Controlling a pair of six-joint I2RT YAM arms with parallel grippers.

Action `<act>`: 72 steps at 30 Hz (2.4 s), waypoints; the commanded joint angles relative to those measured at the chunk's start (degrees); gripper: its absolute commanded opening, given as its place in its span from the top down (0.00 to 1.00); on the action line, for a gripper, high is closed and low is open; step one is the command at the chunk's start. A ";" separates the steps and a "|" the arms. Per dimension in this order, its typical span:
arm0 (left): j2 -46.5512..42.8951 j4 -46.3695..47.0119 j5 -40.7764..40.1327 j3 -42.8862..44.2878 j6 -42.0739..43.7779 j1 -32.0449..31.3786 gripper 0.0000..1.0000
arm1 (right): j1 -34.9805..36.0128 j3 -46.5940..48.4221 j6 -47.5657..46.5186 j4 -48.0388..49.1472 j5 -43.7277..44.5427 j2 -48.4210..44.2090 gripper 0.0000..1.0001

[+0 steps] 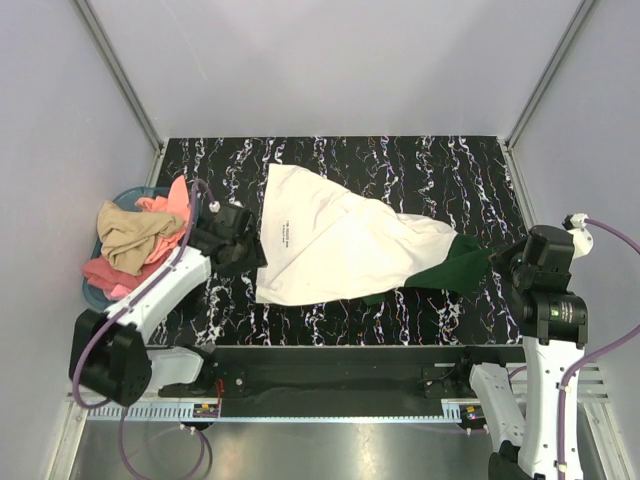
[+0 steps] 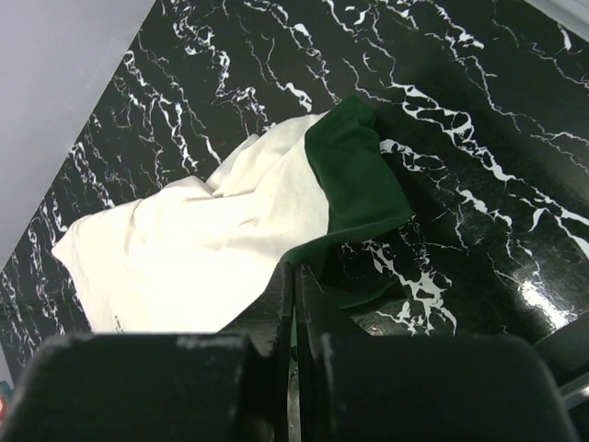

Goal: Fold and stack the t-shirts
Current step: Flatten the tshirt out

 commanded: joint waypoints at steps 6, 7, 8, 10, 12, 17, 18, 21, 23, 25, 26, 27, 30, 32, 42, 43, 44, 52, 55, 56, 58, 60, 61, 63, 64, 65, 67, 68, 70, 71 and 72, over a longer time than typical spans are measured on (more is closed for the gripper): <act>9.03 4.10 6.88 -4.09 1.18 -0.26 0.45 | -0.25 0.26 0.13 2.30 -1.54 0.04 1.00; 9.38 4.19 7.32 -4.53 0.91 -0.26 0.46 | -0.25 0.17 0.22 2.21 -1.54 0.21 1.00; 9.38 4.28 7.49 -5.49 0.65 -0.26 0.48 | -0.25 0.00 0.13 2.30 -1.54 0.30 1.00; 9.30 4.19 7.67 -6.99 -0.14 -0.35 0.53 | -0.25 0.08 0.13 2.48 -1.71 0.39 1.00; 9.21 4.19 7.32 -9.18 -1.10 -0.35 0.62 | -0.25 0.08 0.04 2.56 -1.54 0.47 1.00; 10.26 4.89 7.50 -12.27 -2.52 -1.23 0.65 | -0.25 -0.09 -0.04 2.83 -1.63 1.00 1.00; 10.44 4.89 7.24 -12.27 -2.60 -1.40 0.65 | -0.25 -0.09 -0.13 2.83 -1.71 1.00 1.00; 10.35 3.75 5.75 -11.92 -2.87 -1.84 0.65 | -0.25 -0.09 -0.57 2.65 -1.54 1.00 1.00; 9.39 1.22 3.11 -10.52 -3.04 -2.11 0.60 | -0.25 -0.09 -0.57 2.65 -1.28 0.74 1.00; 7.38 -0.81 -0.49 -8.33 -3.22 -2.20 0.56 | -0.25 -0.18 -0.84 2.74 -1.45 0.65 1.00; 6.58 -2.74 -1.72 -7.44 -3.13 -2.20 0.53 | -0.25 -0.18 -0.84 2.57 -1.45 0.56 1.00; 5.87 -3.71 -3.91 -6.48 -2.78 -2.20 0.51 | -0.25 -0.27 -0.66 2.65 -1.62 0.56 1.00; 3.15 -5.13 -2.80 -4.18 -3.48 -2.28 0.50 | -0.25 -0.44 -0.40 2.74 -2.07 0.39 1.00; 1.48 -3.99 -0.51 -5.14 -4.36 -2.20 0.50 | -0.25 -0.53 -0.40 2.65 -2.07 0.39 1.00; 2.18 1.99 5.21 -11.91 -7.88 -2.28 0.53 | -0.25 -0.44 -0.40 2.74 -2.59 0.30 1.00; 2.35 2.25 5.21 -12.44 -7.88 -2.20 0.53 | -0.25 -0.44 -0.48 2.74 -2.59 0.30 1.00; 2.44 2.43 5.21 -12.70 -7.97 -2.20 0.53 | -0.25 -0.53 -0.40 2.74 -2.59 0.21 1.00; 4.81 5.59 5.03 -14.73 -8.67 -2.28 0.54 | -0.25 -0.97 -0.13 2.83 -3.12 0.21 1.00; 6.39 6.12 5.21 -14.99 -8.58 -2.20 0.55 | -0.25 -0.97 -0.22 2.83 -2.94 0.12 1.00; 6.74 6.38 5.21 -15.17 -8.58 -2.20 0.55 | -0.25 -0.89 -0.39 2.91 -2.94 0.12 1.00; 6.92 6.56 5.21 -15.69 -8.67 -2.20 0.57 | -0.25 -0.97 -0.48 2.91 -2.59 0.12 1.00; 6.92 6.65 5.12 -16.13 -8.58 -2.28 0.59 | -0.25 -1.15 -0.40 2.92 -2.59 0.21 1.00; 6.84 6.74 5.12 -16.14 -8.67 -2.28 0.61 | -0.25 -1.23 -0.31 2.92 -2.68 0.12 1.00; 6.66 6.65 5.30 -16.14 -8.67 -2.28 0.63 | -0.25 -1.50 -0.22 3.27 -2.68 0.21 1.00; 6.83 7.00 5.21 -16.14 -8.67 -2.28 0.63 | -0.25 -1.59 -0.13 3.27 -2.85 0.21 1.00; 6.83 7.09 5.21 -16.05 -8.58 -2.28 0.63 | -0.25 -1.67 -0.13 3.44 -2.86 0.21 1.00; 7.27 7.35 5.21 -15.70 -8.41 -2.20 0.62 | -0.25 -1.94 -0.13 3.53 -3.03 0.21 1.00; 7.62 7.35 5.21 -15.61 -8.41 -2.20 0.62 | -0.25 -1.94 -0.13 3.53 -2.95 0.12 1.00; 8.06 7.70 5.21 -15.70 -8.32 -2.28 0.62 | -0.25 -1.94 -0.13 3.44 -3.03 0.04 1.00; 8.50 7.53 5.21 -15.70 -8.23 -2.20 0.62 | -0.25 -1.94 -0.13 3.53 -3.03 0.04 1.00; 8.77 7.79 5.30 -15.70 -8.14 -2.28 0.62 | -0.16 -2.03 -0.13 3.44 -3.03 0.12 1.00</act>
